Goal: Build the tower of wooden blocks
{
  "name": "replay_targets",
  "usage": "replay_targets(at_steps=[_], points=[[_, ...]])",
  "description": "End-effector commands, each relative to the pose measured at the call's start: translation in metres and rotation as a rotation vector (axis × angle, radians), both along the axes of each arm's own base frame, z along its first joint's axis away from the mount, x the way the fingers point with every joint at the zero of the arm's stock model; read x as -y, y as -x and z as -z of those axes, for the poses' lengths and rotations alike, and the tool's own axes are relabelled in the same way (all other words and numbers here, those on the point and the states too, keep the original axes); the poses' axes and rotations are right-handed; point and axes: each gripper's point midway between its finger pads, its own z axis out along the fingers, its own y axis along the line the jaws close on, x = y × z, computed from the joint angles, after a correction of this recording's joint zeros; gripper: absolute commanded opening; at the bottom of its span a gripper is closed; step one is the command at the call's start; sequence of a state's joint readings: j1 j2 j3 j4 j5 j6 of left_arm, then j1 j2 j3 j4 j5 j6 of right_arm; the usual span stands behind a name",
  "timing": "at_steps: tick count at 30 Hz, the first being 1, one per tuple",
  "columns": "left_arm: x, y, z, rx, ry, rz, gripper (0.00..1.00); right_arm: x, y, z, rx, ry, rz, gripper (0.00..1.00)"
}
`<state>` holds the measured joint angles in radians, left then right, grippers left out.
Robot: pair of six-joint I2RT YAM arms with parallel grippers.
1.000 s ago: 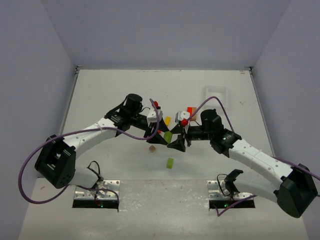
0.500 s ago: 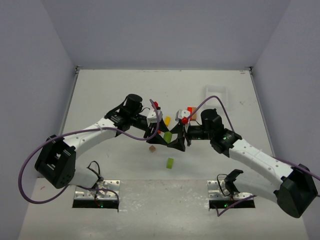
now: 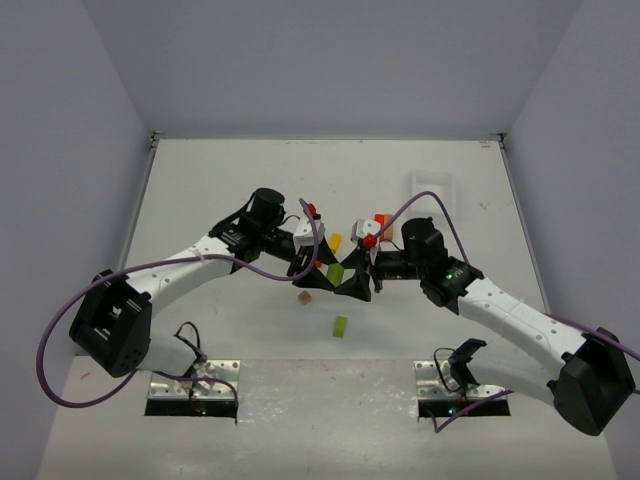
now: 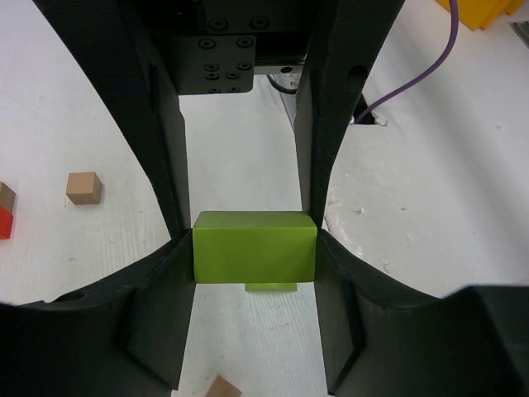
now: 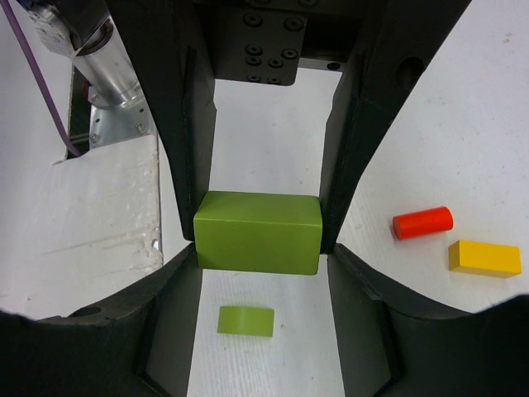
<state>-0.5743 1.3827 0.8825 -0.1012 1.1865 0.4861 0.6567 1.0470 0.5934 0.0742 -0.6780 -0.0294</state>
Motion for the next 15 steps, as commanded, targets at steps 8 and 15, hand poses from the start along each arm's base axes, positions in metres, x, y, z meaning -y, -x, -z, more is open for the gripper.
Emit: replay_targets(at_steps=[8, 15], points=[[0.0, 0.003, -0.008, 0.03, 0.033, 0.028, 0.21, -0.009, 0.006, -0.035, 0.142, -0.112, -0.098, 0.04], [0.0, 0.004, -0.009, 0.035, 0.037, 0.033, 0.34, -0.005, 0.009, -0.029, 0.101, -0.057, -0.099, 0.0]])
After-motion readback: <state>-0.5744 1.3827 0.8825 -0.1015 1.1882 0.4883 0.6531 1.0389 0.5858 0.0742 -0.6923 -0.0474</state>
